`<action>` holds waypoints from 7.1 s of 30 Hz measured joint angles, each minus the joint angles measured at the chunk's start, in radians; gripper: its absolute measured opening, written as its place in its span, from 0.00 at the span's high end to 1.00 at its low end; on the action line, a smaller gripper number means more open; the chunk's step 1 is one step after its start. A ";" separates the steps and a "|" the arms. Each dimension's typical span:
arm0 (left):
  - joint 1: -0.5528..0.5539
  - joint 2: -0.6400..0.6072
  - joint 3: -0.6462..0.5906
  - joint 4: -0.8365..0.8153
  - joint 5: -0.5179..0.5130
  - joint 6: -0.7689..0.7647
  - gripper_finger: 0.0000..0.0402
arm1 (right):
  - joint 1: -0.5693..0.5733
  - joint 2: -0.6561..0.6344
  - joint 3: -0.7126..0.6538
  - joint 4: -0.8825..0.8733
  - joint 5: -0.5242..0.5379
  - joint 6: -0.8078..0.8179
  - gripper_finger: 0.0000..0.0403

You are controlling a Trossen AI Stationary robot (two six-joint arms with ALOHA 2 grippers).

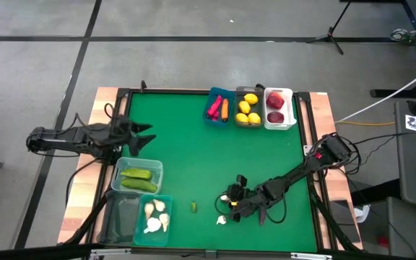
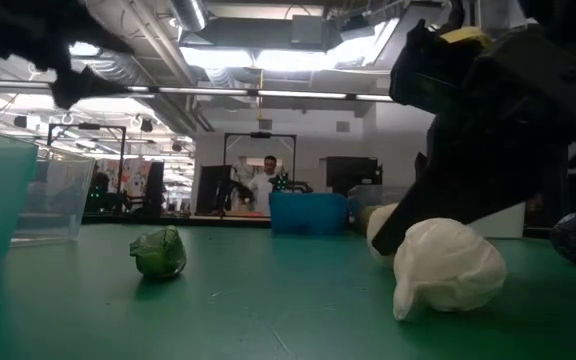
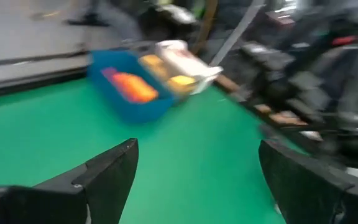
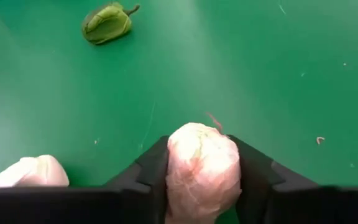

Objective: Sort produce into baskets
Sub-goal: Put the white garlic into the green bin

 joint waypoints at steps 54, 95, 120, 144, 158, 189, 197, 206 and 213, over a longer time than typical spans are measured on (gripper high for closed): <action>-0.193 0.070 0.112 0.369 0.564 0.266 0.18 | -0.256 0.465 0.977 0.141 -0.520 -0.675 0.64; -0.193 0.117 0.111 0.354 0.577 0.325 0.43 | -0.225 0.335 0.974 -0.688 -0.524 -0.584 0.41; -0.193 0.118 0.111 0.312 0.577 0.304 0.41 | 0.010 0.303 0.975 -1.039 -0.319 -0.421 0.41; -0.193 0.118 0.111 0.258 0.577 0.300 0.41 | 0.006 0.308 0.787 -0.895 -0.393 -0.364 0.41; -0.193 0.118 0.111 0.258 0.577 0.311 0.41 | 0.007 0.304 0.723 -0.834 -0.361 -0.340 0.41; -0.193 0.118 0.111 0.258 0.568 0.320 0.41 | -0.116 0.312 0.871 -0.782 -0.298 -0.547 0.76; -0.193 0.118 0.111 0.258 0.525 0.331 0.41 | -0.213 0.321 0.922 -0.290 -0.368 -0.688 0.75; -0.192 0.116 0.111 0.259 0.523 0.337 0.41 | -0.223 0.413 0.922 0.106 -0.505 -0.792 0.74; -0.192 0.116 0.111 0.259 0.498 0.351 0.41 | -0.224 0.480 0.921 0.221 -0.545 -0.761 0.74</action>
